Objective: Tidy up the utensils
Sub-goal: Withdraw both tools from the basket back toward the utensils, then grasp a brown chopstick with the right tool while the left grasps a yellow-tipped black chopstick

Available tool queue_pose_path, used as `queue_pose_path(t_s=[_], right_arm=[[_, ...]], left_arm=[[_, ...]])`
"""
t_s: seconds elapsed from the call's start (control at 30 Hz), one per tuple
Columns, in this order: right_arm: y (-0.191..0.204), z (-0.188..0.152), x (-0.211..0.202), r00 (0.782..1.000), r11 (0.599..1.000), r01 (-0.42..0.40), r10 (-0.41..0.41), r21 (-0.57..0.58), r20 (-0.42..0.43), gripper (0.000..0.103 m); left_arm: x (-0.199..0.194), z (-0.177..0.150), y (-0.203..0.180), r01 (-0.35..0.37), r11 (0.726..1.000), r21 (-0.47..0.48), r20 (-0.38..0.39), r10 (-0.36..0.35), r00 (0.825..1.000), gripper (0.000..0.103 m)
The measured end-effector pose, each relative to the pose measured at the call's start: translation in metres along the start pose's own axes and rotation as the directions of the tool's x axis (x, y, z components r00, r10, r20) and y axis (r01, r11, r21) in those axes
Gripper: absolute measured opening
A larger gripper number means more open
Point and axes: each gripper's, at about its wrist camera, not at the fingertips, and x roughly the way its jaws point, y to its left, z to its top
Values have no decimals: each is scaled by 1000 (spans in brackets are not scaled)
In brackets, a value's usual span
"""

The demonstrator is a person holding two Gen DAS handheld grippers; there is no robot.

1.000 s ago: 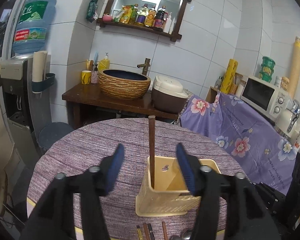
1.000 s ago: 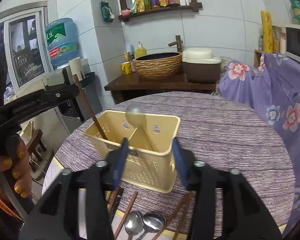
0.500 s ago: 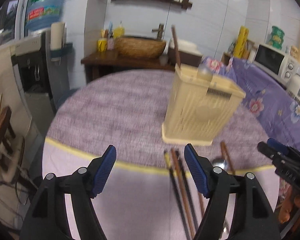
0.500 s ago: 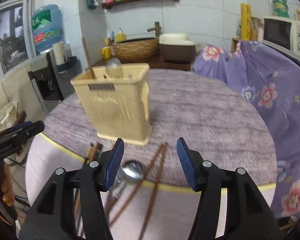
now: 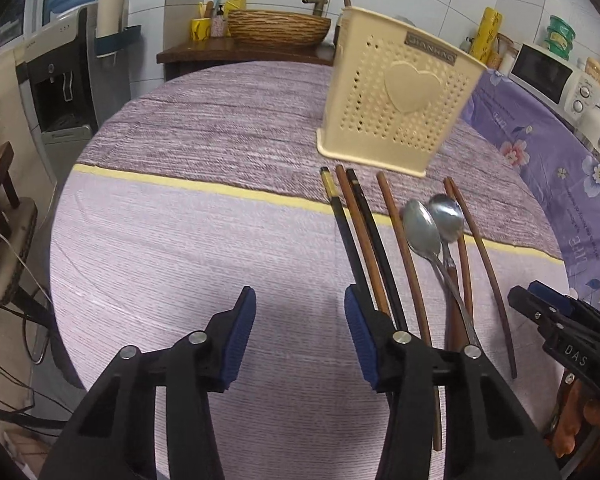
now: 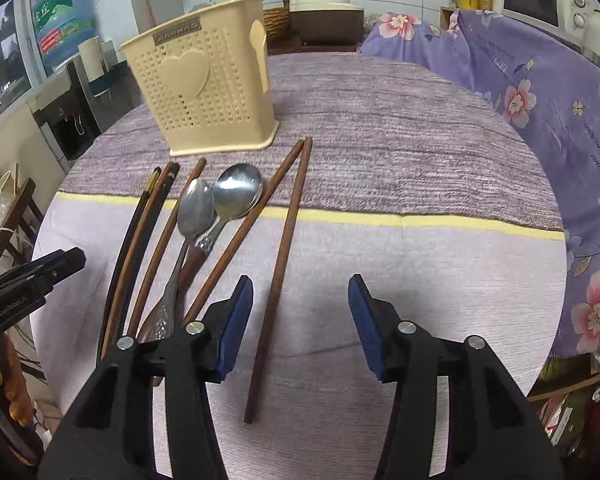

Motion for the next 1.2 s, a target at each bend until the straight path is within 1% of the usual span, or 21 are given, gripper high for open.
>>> queue_pose_path(t_s=[0.13,0.37,0.53,0.63,0.73,0.8,1.0,1.1,1.2], right_arm=[[8,-1,6,1000,1000,3,-3,-12,-17,44],[5,1,11,1000,1000,6,-5,3,-19,44],[2,2,13,1000,1000,6,-6,5,-22,44],[-1,4,12,1000,1000,7,-7,8,-20,44],[-3,5,11,1000,1000,14,-13,5,-19,44],[-4,8,12,1000,1000,16,-16,0,-20,44],[-3,30,16,1000,1000,2,-3,-25,-20,44],[-2,47,30,999,1000,-7,6,-31,-39,43],[-4,64,51,997,1000,-11,9,-19,-77,38]], left_arm=[[6,-2,-7,9,1000,7,-15,-9,1000,41],[13,7,-17,24,1000,10,-20,-24,1000,40],[26,14,-28,19,999,33,-30,-18,999,39],[32,16,-32,-10,998,54,-28,11,1000,37],[31,17,-29,-9,999,49,-27,11,1000,35],[32,18,-27,-32,997,69,-27,34,999,34],[37,31,-18,-72,994,77,-51,76,996,34],[48,43,-17,-82,993,91,-63,87,994,34],[58,56,-16,-97,990,102,-76,105,992,34]])
